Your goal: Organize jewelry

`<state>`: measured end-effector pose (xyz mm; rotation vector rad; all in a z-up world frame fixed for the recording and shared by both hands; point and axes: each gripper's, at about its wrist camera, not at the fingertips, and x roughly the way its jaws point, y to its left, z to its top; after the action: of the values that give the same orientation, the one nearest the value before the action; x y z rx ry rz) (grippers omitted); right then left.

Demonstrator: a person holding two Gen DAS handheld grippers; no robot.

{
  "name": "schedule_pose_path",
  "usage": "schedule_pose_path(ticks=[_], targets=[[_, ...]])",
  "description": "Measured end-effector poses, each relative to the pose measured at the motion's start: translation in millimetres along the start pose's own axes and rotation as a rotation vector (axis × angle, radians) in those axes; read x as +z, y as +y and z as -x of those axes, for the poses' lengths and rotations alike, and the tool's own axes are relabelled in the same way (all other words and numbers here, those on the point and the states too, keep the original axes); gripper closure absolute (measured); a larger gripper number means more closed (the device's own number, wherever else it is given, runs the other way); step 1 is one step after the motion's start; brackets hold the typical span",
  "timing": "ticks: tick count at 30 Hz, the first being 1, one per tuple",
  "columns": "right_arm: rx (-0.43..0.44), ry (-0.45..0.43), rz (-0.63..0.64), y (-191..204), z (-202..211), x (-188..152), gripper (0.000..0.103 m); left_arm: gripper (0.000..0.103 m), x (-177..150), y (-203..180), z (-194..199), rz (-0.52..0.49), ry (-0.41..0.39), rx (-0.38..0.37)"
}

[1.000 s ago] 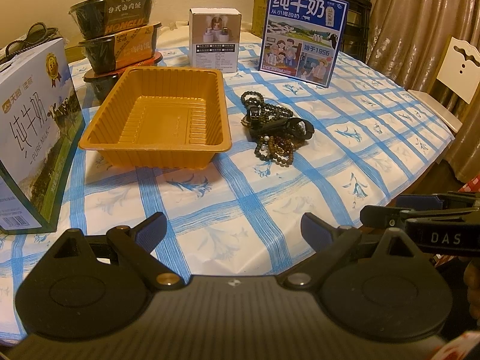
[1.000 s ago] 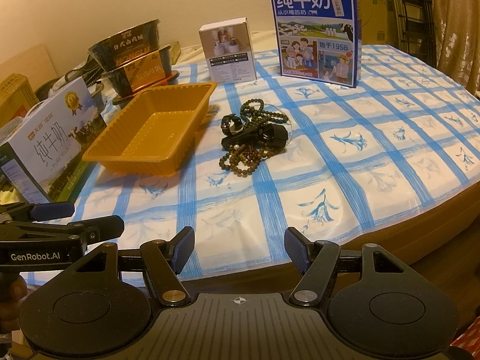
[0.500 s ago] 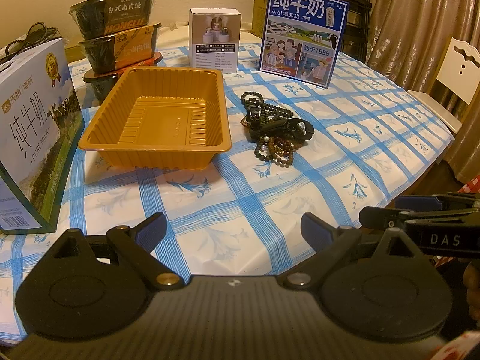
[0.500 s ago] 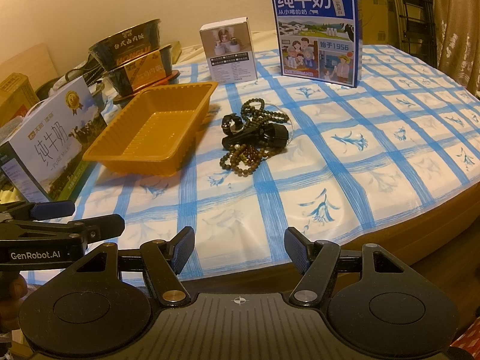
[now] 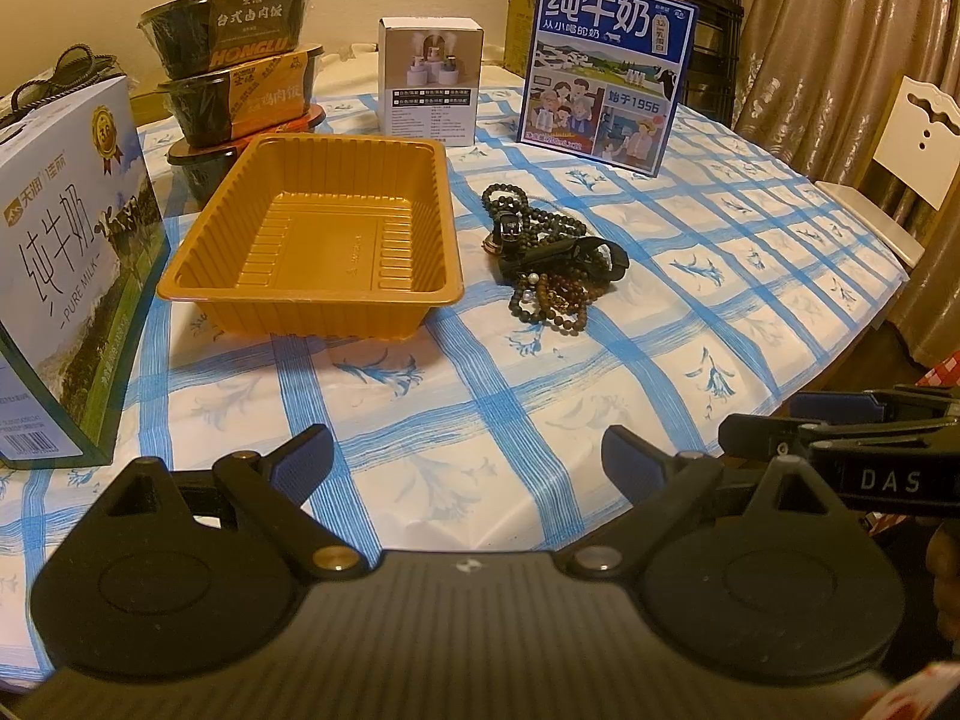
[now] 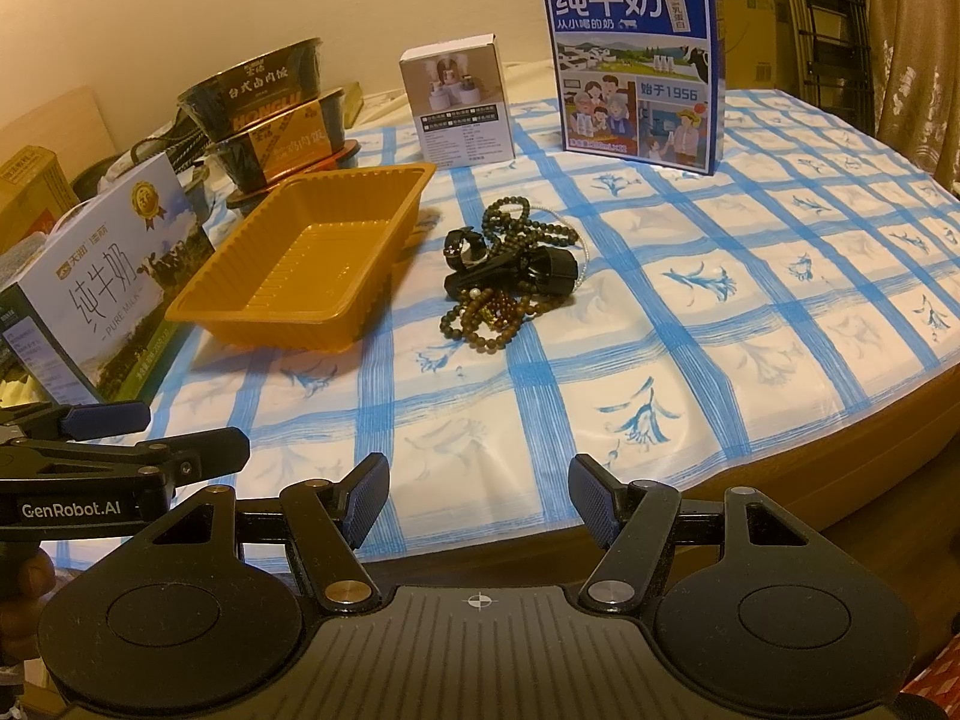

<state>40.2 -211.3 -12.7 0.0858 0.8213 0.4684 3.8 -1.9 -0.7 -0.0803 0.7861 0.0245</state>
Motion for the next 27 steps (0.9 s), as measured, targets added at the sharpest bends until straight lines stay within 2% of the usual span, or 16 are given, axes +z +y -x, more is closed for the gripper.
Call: schedule_pose_path(ticks=[19, 27], targets=[[0.004, 0.003, -0.001, 0, -1, 1, 0.037, 0.008, 1, -1, 0, -0.001, -0.010, 0.011], [-0.005, -0.008, -0.024, -5, -16, 3, 0.037, 0.008, 0, 30, -16, 0.071, -0.029, 0.024]])
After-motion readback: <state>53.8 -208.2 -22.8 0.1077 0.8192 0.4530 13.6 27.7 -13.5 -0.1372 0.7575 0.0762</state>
